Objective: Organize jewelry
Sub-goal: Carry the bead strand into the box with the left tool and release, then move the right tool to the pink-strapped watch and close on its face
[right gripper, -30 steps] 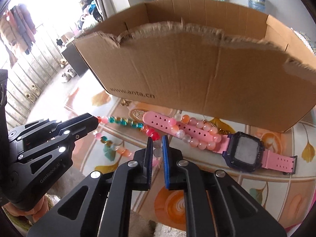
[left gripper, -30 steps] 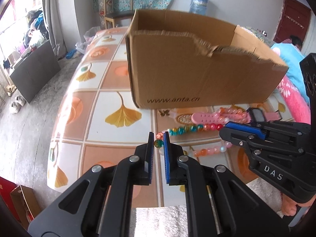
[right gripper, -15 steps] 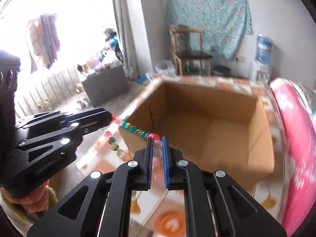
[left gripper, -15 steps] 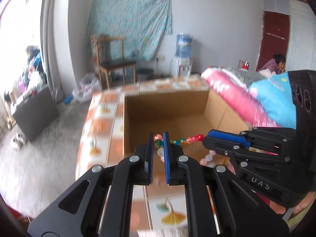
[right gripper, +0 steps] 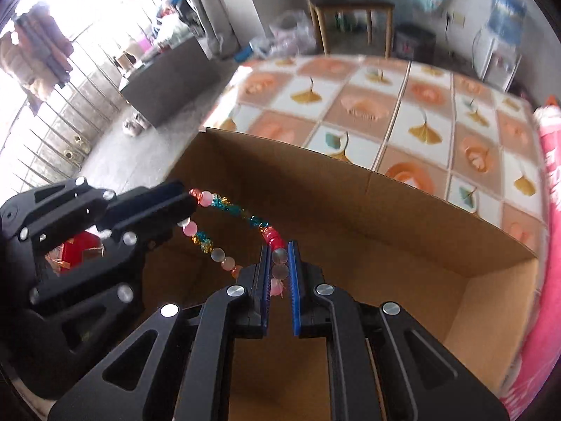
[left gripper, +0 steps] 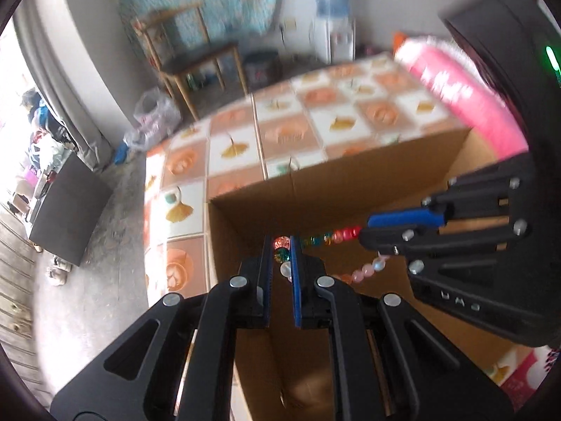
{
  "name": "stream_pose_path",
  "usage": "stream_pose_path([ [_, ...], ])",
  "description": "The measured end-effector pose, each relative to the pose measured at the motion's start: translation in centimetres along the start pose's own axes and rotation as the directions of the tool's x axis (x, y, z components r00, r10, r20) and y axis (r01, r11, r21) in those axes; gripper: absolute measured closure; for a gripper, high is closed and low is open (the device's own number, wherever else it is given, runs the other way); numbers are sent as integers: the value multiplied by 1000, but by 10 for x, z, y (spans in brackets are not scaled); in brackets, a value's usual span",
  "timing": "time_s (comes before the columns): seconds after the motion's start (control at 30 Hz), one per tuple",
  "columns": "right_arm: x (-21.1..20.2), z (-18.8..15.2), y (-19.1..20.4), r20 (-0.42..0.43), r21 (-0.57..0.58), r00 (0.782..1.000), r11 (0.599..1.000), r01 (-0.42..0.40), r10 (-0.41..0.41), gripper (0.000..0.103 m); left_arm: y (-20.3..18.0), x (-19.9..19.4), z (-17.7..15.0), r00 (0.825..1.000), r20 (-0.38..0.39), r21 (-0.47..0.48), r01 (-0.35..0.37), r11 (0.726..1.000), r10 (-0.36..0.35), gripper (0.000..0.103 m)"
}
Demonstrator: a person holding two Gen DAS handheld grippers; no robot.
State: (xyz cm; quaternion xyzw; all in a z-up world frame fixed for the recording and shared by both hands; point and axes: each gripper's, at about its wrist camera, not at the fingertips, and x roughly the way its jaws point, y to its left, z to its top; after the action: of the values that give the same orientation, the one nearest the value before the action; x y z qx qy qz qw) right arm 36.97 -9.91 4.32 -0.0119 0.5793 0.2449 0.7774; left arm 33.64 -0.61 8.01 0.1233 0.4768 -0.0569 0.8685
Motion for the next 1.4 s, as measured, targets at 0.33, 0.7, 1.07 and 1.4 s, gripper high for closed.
stream_pose_path([
  [0.33,61,15,-27,-156,104,986,993,-47,63,86,0,51,5,990,-136,29,-34,999,37,91],
  [0.7,-56,-12,-18,71,53,994,995,-86,82,67,16,-46,-15,998,59,-28,-14,1000,15,45],
  [1.07,-190,-207,6,409,-80,904,992,-102,126,35,5,-177,-157,954,299,-59,42,997,-23,12],
  [1.4,-69,-305,-17,244,200,964,978,59,-108,33,-48,-44,-237,999,34,-116,10,993,-6,12],
])
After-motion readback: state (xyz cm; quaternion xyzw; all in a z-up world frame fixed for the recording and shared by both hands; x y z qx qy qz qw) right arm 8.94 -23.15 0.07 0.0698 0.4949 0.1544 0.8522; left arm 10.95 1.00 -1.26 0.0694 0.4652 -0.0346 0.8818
